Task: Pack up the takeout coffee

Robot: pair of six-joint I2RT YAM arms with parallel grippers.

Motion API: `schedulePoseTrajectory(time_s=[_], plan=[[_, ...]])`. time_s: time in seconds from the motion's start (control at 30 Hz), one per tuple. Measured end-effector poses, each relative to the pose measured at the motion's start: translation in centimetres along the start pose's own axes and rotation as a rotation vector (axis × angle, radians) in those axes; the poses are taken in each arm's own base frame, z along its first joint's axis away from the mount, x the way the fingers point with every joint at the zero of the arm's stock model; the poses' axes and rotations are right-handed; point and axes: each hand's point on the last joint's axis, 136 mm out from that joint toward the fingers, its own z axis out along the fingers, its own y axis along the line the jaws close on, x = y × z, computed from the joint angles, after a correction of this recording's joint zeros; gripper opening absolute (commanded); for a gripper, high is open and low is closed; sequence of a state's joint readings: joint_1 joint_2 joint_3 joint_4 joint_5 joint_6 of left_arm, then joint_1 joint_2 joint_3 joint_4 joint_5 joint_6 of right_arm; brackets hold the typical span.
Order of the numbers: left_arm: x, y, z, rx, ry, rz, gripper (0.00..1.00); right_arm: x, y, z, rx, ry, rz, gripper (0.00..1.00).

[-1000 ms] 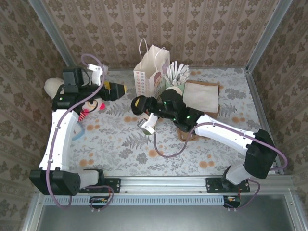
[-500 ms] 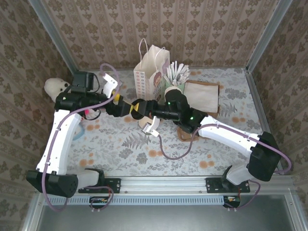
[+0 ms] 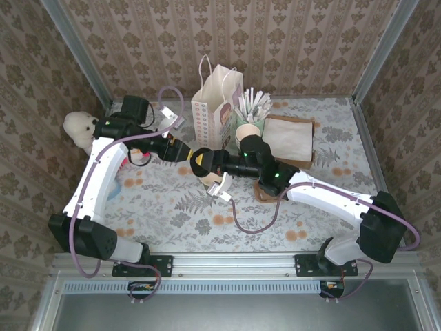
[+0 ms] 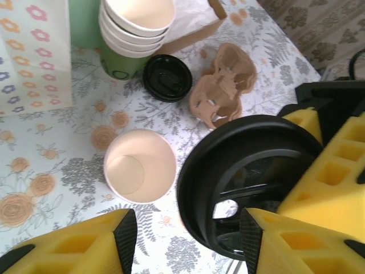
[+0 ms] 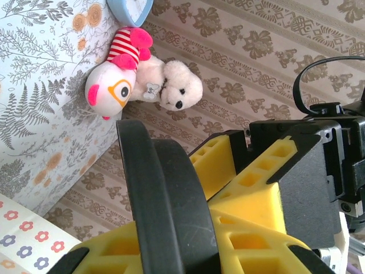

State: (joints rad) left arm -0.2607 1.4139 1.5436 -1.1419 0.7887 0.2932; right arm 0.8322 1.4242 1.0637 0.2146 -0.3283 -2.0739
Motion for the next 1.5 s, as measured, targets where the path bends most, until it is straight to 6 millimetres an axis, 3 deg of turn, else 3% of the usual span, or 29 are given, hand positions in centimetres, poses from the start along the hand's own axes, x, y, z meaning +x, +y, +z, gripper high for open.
schedulePoseTrajectory(time_s=[0.47,0.93,1.3,1.37,1.43,1.5], plan=[[0.4,-1.5,0.3,0.069,0.013,0.004,0.41,0.3,-0.3,0.0,0.011,0.012,-0.005,0.09],[0.5,-1.6,0.8,0.070,0.021,0.016,0.30,0.2,-1.7,0.1,0.039,0.014,-0.017,0.09],[0.2,-0.8,1.2,0.050,0.002,0.042,0.01,0.7,-1.4,0.4,0.019,0.035,-0.014,0.09],[0.2,-0.6,1.3,0.047,0.000,0.044,0.00,0.7,-1.2,0.5,0.015,0.037,-0.013,0.10],[0.1,-0.6,1.3,0.045,-0.004,0.048,0.00,0.8,-1.1,0.5,0.011,0.040,-0.013,0.18],[0.0,-0.4,1.4,0.034,-0.016,0.057,0.00,0.9,-1.0,0.5,0.003,0.048,-0.012,0.47]])
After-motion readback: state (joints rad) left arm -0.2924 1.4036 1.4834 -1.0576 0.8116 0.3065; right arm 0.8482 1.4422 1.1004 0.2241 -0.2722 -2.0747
